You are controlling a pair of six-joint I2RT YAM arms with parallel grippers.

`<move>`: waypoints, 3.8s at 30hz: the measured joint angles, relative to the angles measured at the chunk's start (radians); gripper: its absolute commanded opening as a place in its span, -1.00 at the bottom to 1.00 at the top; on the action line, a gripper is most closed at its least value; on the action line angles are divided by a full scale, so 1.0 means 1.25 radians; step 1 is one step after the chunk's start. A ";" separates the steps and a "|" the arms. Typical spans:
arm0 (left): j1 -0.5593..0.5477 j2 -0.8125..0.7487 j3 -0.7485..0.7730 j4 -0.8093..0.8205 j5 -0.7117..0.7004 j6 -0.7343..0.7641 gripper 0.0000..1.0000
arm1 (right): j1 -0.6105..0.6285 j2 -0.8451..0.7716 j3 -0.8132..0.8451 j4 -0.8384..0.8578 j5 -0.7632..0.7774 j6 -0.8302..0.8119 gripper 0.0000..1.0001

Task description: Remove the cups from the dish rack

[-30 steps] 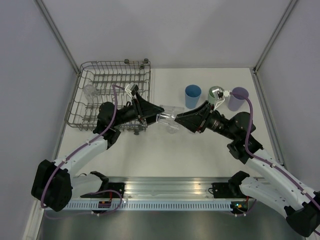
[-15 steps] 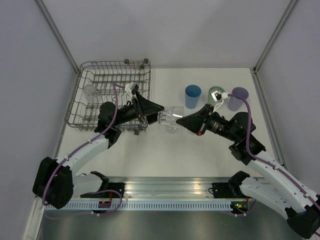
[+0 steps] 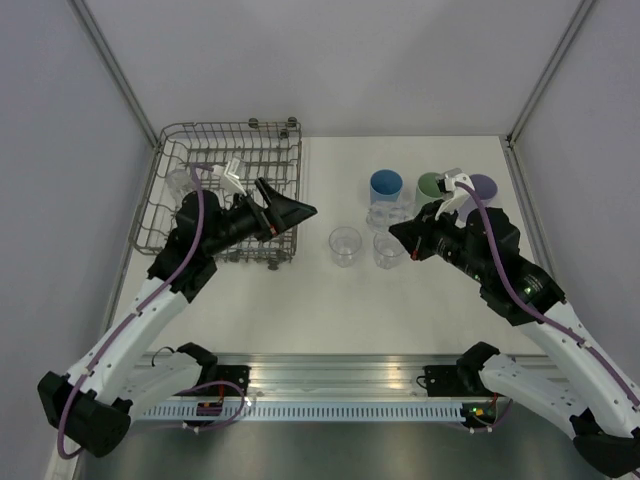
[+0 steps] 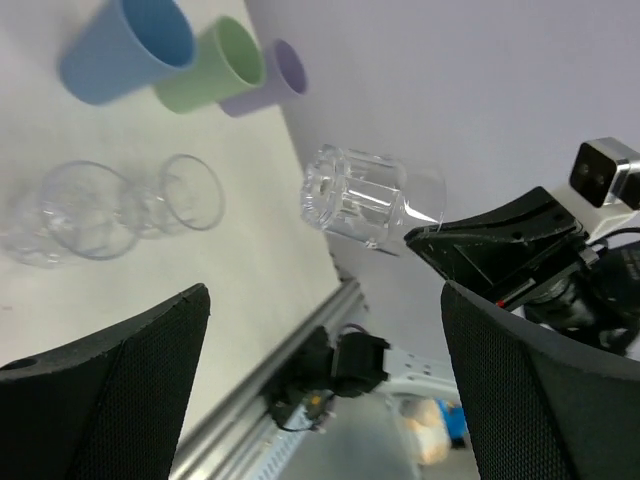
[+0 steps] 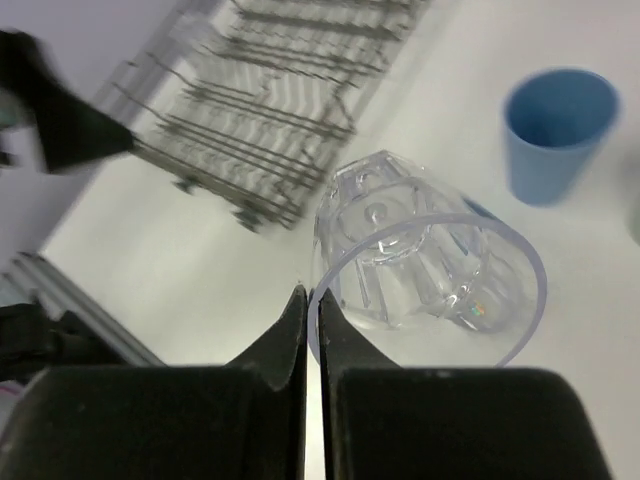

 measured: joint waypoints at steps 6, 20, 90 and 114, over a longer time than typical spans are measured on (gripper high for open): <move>0.000 -0.090 0.082 -0.218 -0.133 0.161 0.99 | 0.000 0.090 0.072 -0.194 0.224 -0.077 -0.99; 0.000 -0.225 0.156 -0.543 -0.333 0.418 0.99 | -0.081 0.374 0.107 -0.371 0.324 -0.144 -0.99; 0.000 -0.250 -0.001 -0.565 -0.584 0.454 0.99 | -0.185 0.445 0.161 -0.328 0.192 -0.220 0.95; 0.281 0.352 0.343 -0.543 -0.814 0.208 0.99 | -0.185 0.033 -0.079 0.018 -0.193 -0.096 0.95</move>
